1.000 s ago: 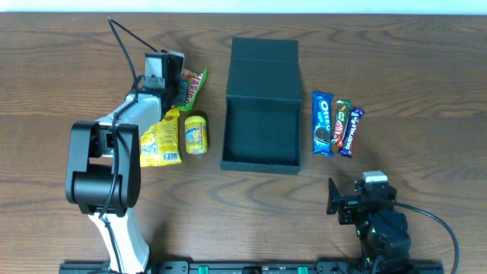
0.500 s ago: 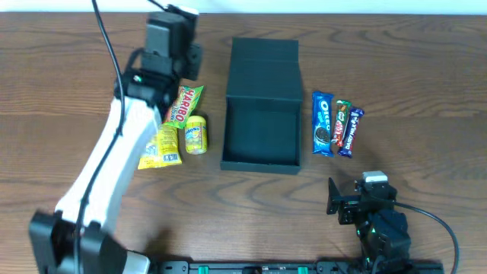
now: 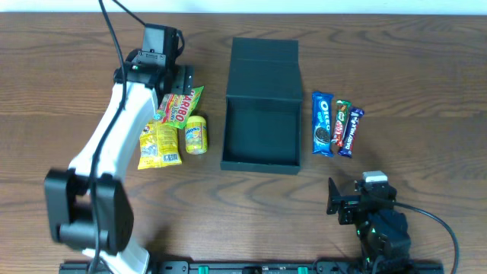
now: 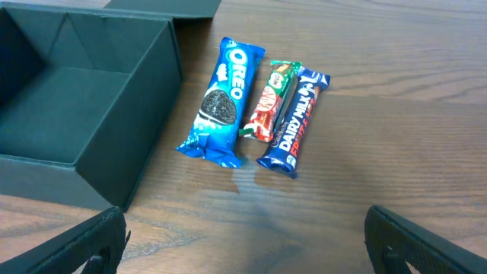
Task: Pack container
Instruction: 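Grasp the green Haribo bag with the left gripper and lift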
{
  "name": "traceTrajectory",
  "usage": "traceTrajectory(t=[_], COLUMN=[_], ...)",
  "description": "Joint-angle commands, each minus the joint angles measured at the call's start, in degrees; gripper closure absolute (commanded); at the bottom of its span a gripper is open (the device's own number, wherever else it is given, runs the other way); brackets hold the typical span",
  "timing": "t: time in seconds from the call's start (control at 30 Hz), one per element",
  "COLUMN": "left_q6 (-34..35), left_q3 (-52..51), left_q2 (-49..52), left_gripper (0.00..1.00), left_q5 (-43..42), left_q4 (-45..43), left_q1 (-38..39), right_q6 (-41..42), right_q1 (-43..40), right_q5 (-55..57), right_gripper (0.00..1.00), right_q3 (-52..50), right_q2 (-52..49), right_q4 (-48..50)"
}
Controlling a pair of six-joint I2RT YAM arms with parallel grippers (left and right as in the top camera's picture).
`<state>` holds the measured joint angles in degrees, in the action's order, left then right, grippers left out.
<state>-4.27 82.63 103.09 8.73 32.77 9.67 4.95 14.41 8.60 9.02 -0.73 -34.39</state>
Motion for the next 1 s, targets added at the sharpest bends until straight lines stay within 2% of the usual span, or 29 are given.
traceTrajectory(t=[0.0,0.37,0.5,0.57,0.6,0.67,0.73,0.9,0.97], left_q6=[-2.4,-3.0,-2.2,-1.7,-1.7,-1.7,-1.7,-0.4,-0.4], left_q3=[-0.9,-0.9,-0.9,-0.9,-0.9,-0.9,-0.7,0.1,0.9], left_q2=[4.7,17.4,21.2,22.0,22.0,21.9,21.7,18.8,16.9], left_gripper=[0.05,0.03,0.21,0.27,0.34,0.38,0.48,0.62,0.63], left_q5=[-4.2,-4.5,-5.8,-5.8,-5.8,-5.8,-5.6,-5.1,-5.1], left_q4=[0.2,1.7,1.8,1.9,1.8,1.7,1.7,1.7,1.7], left_q1=[-1.2,-2.5,-3.0,-3.0,-3.0,-3.0,-3.0,-3.0,-3.0], right_q6=[-0.8,-0.8,-0.8,-0.8,-0.8,-0.8,-0.8,-0.8,-0.8], right_q1=[-0.5,-0.5,-0.5,-0.5,-0.5,-0.5,-0.5,-0.5,-0.5], right_q5=[0.2,0.2,0.2,0.2,0.2,0.2,0.2,0.2,0.2], right_gripper=[0.01,0.01,0.01,0.01,0.01,0.01,0.01,0.01,0.01], right_q3=[-0.1,-0.1,-0.1,-0.1,-0.1,-0.1,-0.1,-0.1,-0.1], right_q2=[0.3,0.3,0.3,0.3,0.3,0.3,0.3,0.3,0.3], right_q4=[0.2,0.2,0.2,0.2,0.2,0.2,0.2,0.2,0.2])
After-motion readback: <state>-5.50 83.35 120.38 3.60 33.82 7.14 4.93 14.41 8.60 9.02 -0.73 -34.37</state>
